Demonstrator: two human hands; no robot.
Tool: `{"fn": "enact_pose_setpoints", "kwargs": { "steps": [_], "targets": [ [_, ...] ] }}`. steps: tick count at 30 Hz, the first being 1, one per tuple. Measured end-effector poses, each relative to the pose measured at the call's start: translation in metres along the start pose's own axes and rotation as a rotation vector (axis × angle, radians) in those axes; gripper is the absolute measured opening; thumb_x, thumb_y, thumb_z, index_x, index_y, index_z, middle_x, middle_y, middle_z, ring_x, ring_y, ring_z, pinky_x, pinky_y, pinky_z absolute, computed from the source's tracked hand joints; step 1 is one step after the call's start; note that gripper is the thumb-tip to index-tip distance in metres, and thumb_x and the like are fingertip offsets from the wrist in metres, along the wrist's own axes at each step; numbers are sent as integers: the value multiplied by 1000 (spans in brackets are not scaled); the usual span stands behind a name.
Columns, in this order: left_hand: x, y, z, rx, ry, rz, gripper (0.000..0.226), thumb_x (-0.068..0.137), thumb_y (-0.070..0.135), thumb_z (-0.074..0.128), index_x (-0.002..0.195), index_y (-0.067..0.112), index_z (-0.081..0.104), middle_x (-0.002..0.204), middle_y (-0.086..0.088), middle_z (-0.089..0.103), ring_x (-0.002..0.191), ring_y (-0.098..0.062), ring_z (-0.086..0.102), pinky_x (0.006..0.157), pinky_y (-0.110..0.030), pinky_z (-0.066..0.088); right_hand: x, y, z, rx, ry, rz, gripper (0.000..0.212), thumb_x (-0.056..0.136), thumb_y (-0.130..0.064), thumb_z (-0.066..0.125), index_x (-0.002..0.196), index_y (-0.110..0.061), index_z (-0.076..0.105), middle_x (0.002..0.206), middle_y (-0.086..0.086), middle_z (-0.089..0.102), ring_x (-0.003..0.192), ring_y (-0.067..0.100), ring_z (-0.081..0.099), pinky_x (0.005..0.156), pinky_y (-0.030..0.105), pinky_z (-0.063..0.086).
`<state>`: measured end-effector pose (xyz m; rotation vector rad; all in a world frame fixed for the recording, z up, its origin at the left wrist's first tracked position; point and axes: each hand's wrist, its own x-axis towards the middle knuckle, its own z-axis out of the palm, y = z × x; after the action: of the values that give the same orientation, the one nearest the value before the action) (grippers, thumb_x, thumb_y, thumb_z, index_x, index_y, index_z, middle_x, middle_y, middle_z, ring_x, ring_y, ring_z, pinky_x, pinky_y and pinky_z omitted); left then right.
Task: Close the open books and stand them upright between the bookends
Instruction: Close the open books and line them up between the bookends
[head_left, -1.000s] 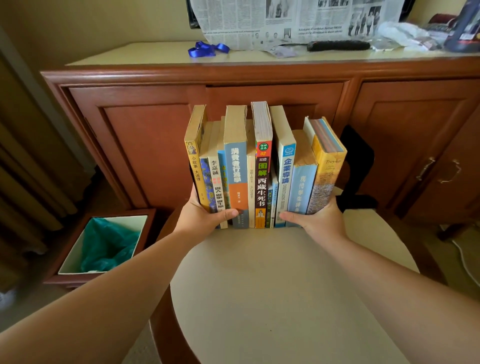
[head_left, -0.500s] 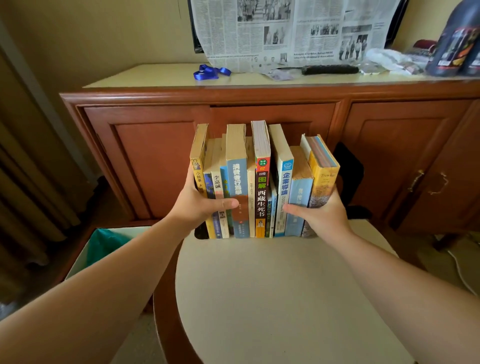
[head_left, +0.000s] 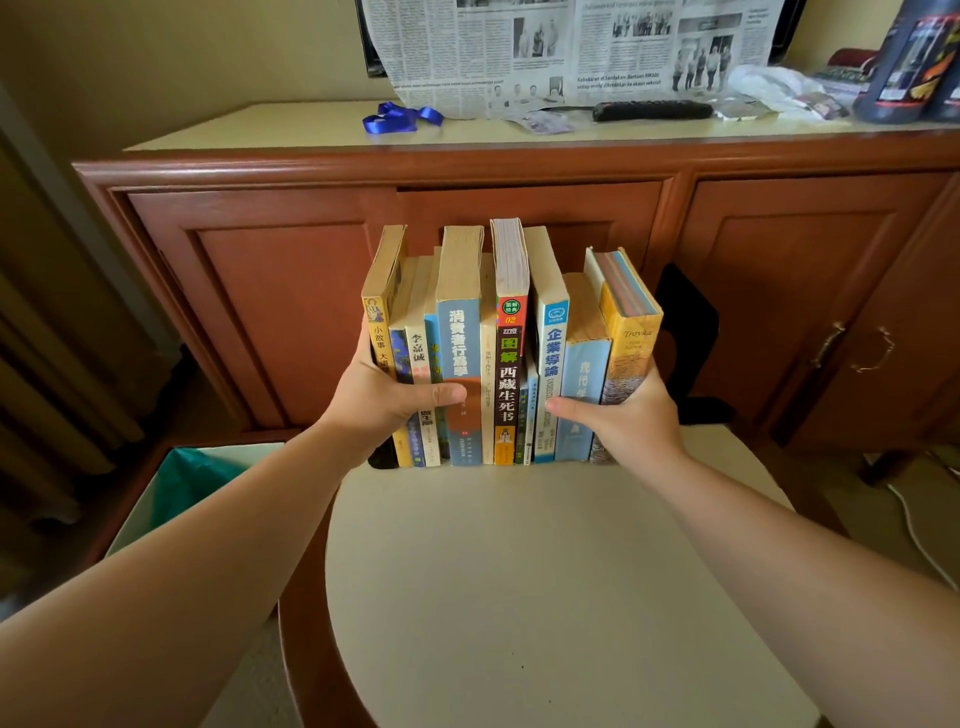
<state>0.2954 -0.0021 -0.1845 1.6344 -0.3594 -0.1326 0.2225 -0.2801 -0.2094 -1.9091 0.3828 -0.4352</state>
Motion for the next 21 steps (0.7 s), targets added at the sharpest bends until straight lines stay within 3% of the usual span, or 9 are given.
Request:
{"fn": "enact_pose_setpoints", "kwargs": {
  "steps": [9,15,21],
  "targets": [
    [-1,1,0,-2,-30,-5,84,71,18,94,141,16,47,127,-9,74,112,-34,74,93,-64,58,0,2,-1,15,-15,-2,79,55,-43,102,119,-35,56,107,-17,72,99,3,69,70,21,51],
    [-2,3,-1,31,-10,-12,87,68,24,98,139,18,49,127,-7,74,113,-33,74,94,-62,58,3,6,0,23,-13,-7,90,49,-46,103,123,-35,54,112,-14,72,105,9,70,85,36,59],
    [-7,6,4,9,58,-30,86,70,22,99,140,20,49,125,-6,75,111,-31,75,95,-60,58,5,5,-4,-40,-22,15,90,48,-56,100,123,-37,54,114,-16,71,109,12,68,87,39,59]
  ]
}}
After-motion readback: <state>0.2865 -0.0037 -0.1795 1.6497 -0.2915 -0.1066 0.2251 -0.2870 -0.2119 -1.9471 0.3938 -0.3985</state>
